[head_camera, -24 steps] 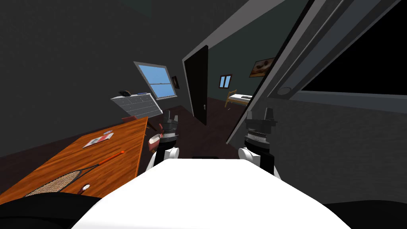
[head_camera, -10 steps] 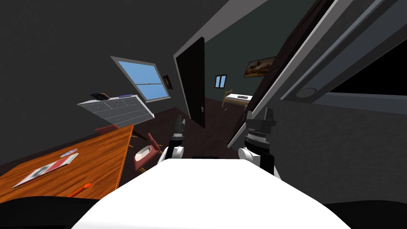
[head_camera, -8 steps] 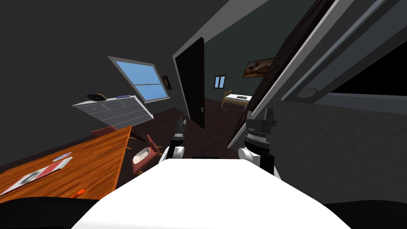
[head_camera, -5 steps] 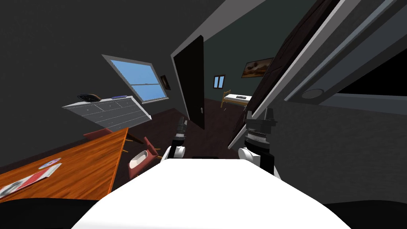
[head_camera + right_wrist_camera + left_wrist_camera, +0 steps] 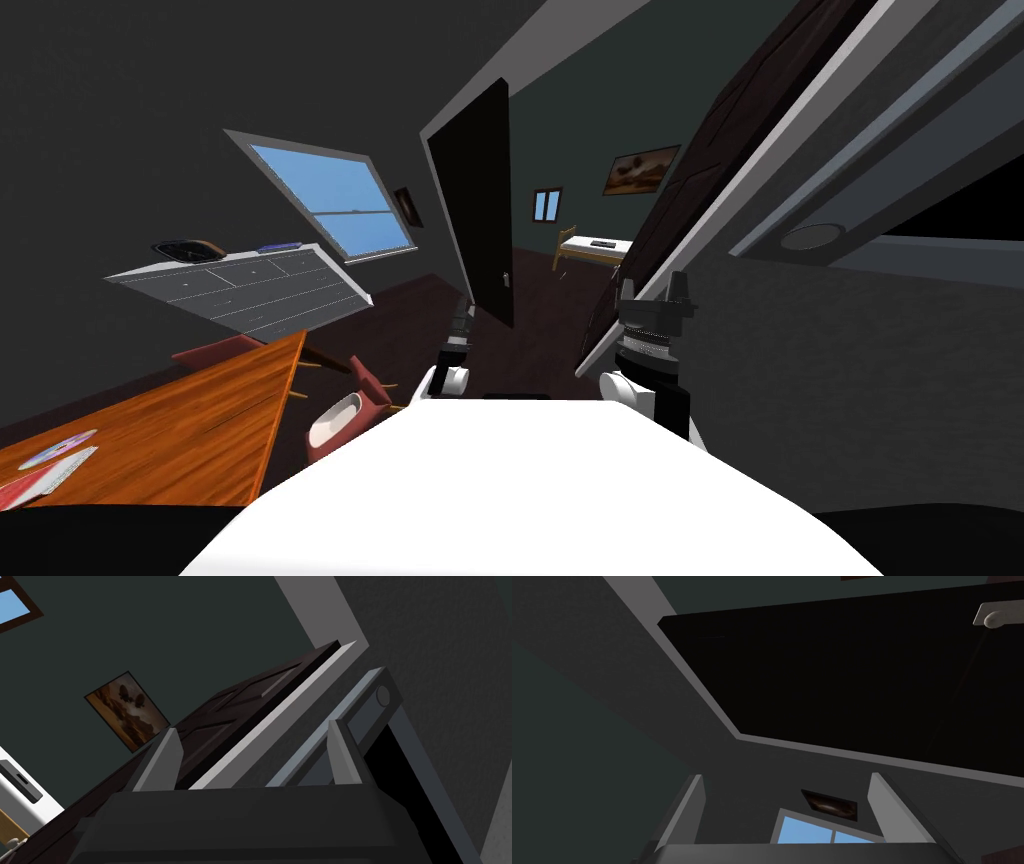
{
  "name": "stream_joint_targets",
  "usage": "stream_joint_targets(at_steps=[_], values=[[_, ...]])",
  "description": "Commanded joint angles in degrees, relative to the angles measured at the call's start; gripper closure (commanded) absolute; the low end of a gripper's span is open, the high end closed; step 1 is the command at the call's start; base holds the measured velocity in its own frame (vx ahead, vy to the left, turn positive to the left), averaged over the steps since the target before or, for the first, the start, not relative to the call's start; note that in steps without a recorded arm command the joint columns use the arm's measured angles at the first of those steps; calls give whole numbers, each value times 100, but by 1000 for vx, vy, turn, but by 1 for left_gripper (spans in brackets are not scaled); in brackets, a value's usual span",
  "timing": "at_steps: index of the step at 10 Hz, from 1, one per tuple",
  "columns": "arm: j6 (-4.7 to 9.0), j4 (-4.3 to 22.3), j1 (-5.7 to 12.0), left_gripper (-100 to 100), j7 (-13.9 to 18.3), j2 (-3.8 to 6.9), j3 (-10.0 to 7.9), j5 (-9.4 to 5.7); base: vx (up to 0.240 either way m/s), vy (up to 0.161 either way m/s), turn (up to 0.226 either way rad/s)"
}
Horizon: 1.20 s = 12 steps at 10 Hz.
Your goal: Push the door open
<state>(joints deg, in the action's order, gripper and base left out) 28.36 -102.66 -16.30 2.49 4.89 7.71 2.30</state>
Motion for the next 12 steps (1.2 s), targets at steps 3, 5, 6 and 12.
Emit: stream_joint_targets(at_steps=[3,5,6,12], values=[[130,489,204,-100,-28,32,63,-55,90,54,-65],[202,764,317,-100,-41,47,98,-89,93,58,-77],[238,901,374,-100,-48,55,115,-106,95,53,-72],[456,1740,719,-100,-89,82,221,-207,84,60,-74]])
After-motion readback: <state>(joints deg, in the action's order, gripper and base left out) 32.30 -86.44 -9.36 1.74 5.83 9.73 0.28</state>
